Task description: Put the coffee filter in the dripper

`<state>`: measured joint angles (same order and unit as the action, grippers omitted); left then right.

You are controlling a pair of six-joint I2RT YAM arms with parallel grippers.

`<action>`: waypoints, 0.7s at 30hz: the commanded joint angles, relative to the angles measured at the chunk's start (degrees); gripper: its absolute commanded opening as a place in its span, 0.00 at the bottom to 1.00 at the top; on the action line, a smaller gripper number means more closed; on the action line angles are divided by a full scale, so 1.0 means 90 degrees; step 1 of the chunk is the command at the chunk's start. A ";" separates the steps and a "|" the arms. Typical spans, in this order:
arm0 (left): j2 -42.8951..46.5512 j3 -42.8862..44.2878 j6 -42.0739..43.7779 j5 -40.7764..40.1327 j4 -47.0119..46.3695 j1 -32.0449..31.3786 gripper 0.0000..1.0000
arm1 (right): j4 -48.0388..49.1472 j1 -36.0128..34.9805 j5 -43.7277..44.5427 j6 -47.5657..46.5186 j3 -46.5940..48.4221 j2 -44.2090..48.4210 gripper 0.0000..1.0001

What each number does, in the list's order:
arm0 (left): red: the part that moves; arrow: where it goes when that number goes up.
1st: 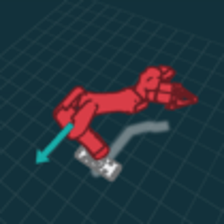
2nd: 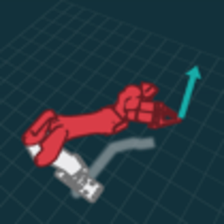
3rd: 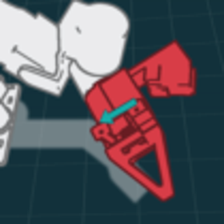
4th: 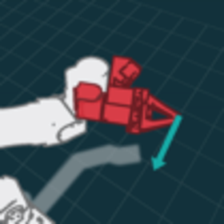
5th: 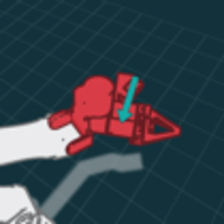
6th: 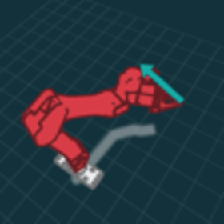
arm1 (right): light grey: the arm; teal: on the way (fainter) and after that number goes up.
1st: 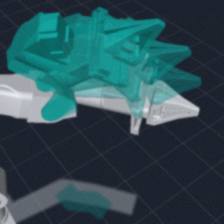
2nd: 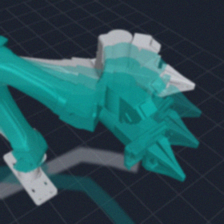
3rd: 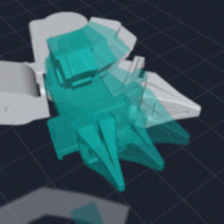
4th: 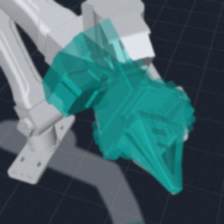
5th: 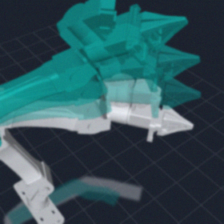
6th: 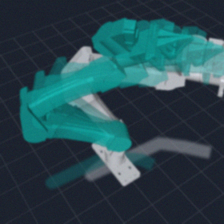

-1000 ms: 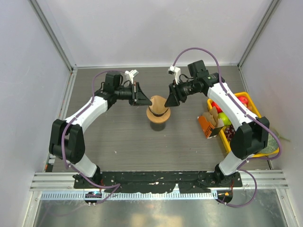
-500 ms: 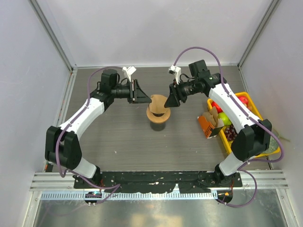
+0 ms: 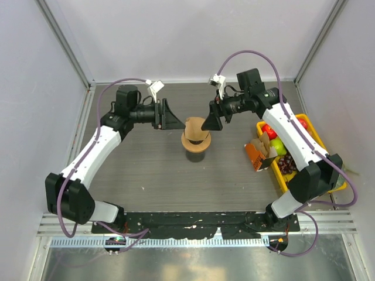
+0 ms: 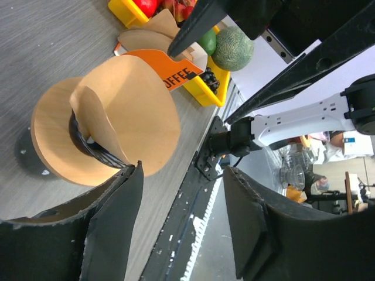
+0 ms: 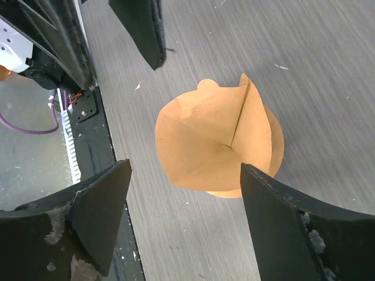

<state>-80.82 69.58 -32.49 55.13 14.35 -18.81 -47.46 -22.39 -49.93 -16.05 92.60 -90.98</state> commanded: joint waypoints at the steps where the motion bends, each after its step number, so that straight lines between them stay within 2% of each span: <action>1: 0.0678 0.0481 0.1215 -0.0246 0.1147 0.0224 0.75 | 0.0078 -0.0022 0.0128 -0.0042 0.0337 0.0616 0.84; 3: 0.0902 0.0618 0.1655 -0.0403 0.1684 0.0360 0.96 | 0.0146 -0.0031 0.0313 -0.0042 0.0268 0.0957 0.91; 4: 0.1010 0.0676 0.1860 -0.0539 0.2006 0.0448 0.99 | 0.0176 -0.0012 0.0430 -0.0042 0.0210 0.1036 0.99; 6: 0.1225 0.0891 0.2183 -0.0734 0.2534 0.0643 0.99 | 0.0283 0.0027 0.0634 -0.0013 0.0064 0.1358 0.96; 12: 0.1733 0.1487 0.3208 -0.1408 0.4350 0.1278 0.99 | 0.0722 0.0348 0.1551 0.0689 -0.0735 0.2490 0.95; 16: 0.1860 0.1596 0.3921 -0.2256 0.5572 0.1650 0.99 | 0.0937 0.0827 0.2100 0.1158 -0.1488 0.3233 0.95; 21: 0.2484 0.0552 0.4108 -0.3438 0.5359 0.1807 0.99 | 0.1220 0.1656 0.2764 0.1169 -0.2922 0.4257 0.95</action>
<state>-61.67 79.68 0.10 34.11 58.43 -3.25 -40.05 -11.64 -31.83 -7.70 73.76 -57.39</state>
